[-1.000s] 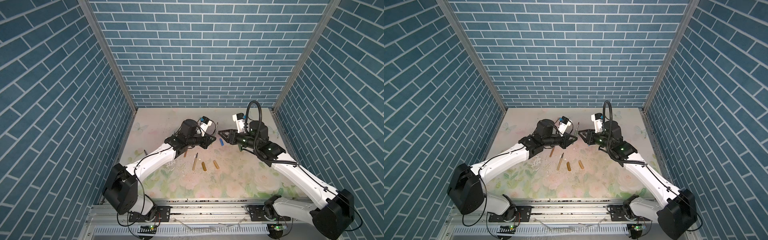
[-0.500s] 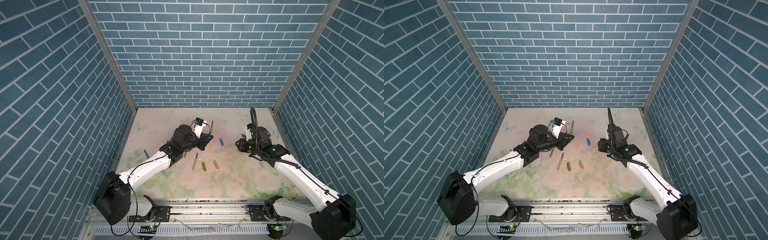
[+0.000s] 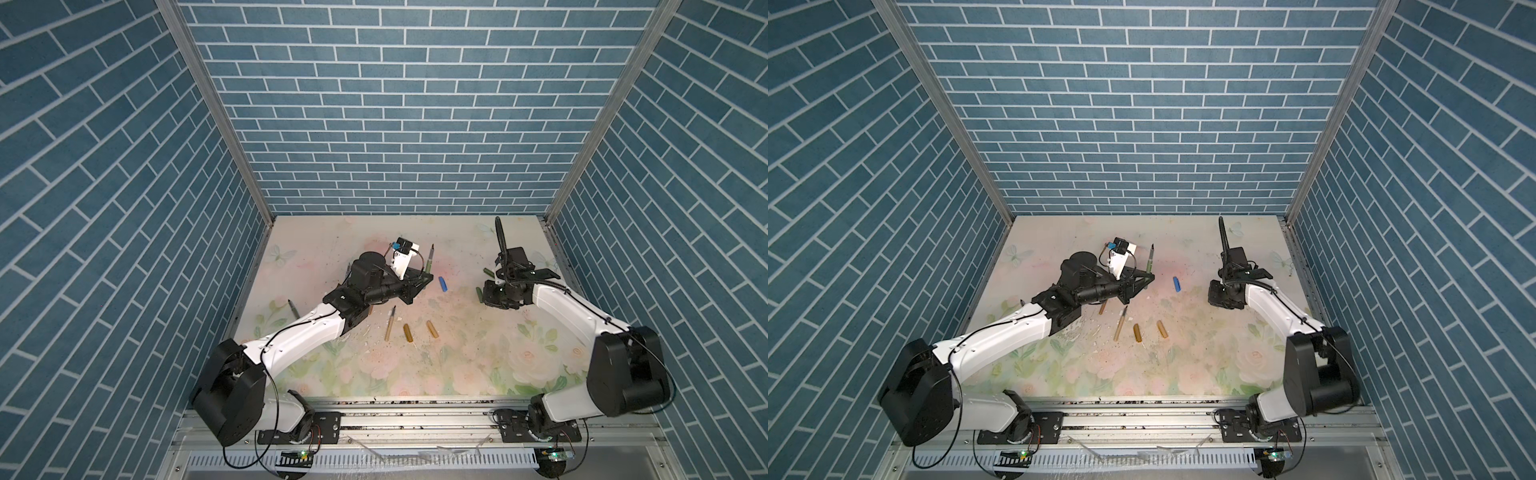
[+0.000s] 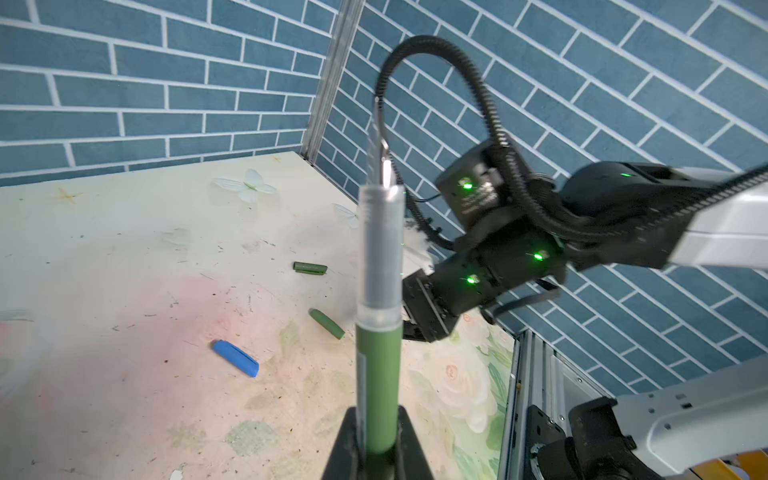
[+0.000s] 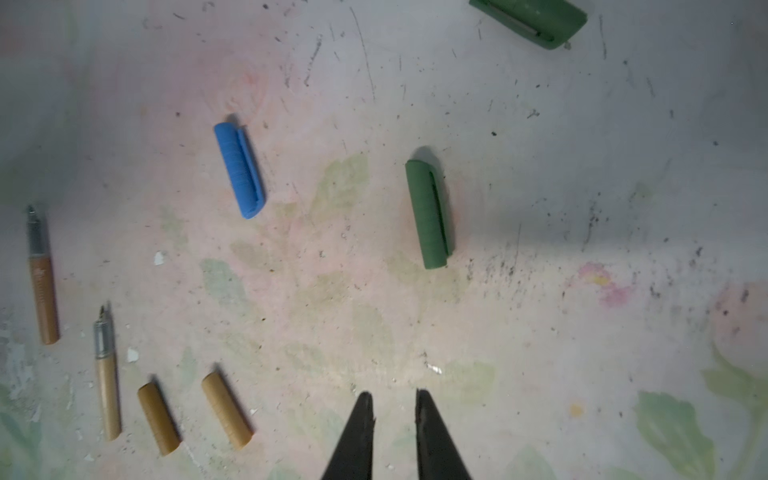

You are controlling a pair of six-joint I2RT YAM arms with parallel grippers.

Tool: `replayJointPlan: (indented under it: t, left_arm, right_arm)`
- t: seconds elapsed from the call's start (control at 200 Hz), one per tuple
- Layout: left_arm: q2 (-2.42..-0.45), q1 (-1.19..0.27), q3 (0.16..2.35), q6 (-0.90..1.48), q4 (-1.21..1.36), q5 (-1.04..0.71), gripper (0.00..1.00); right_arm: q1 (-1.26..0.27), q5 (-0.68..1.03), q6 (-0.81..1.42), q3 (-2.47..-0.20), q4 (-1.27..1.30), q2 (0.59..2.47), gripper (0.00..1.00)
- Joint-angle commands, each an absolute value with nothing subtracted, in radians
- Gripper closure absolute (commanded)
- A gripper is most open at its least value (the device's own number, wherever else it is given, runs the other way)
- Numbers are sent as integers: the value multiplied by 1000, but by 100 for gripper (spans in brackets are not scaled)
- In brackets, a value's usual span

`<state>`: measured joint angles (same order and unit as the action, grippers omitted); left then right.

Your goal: Insert the pens into the pen caps

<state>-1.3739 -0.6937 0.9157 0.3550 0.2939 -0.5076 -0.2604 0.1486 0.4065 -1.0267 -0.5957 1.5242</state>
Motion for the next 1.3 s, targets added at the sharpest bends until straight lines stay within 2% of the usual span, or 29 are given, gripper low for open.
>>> replayJointPlan:
  t: [0.0, 0.2, 0.41, 0.905, 1.29]
  left_arm:
    - [-1387, -717, 936, 368, 332, -565, 100]
    - [-1397, -728, 948, 390, 348, -616, 100]
    - [-1388, -727, 946, 422, 374, -638, 100]
    - [-1393, -727, 945, 424, 375, -644, 100]
    - [-1417, -729, 948, 424, 370, -645, 100]
  right_arm:
    - [-228, 163, 337, -1098, -593, 1600, 81]
    - [-191, 199, 300, -1193, -597, 1756, 82]
    - [-187, 251, 281, -1198, -565, 1821, 80]
    - [-182, 215, 267, -1181, -553, 1810, 80]
    - [-169, 240, 244, -1220, -569, 1884, 81]
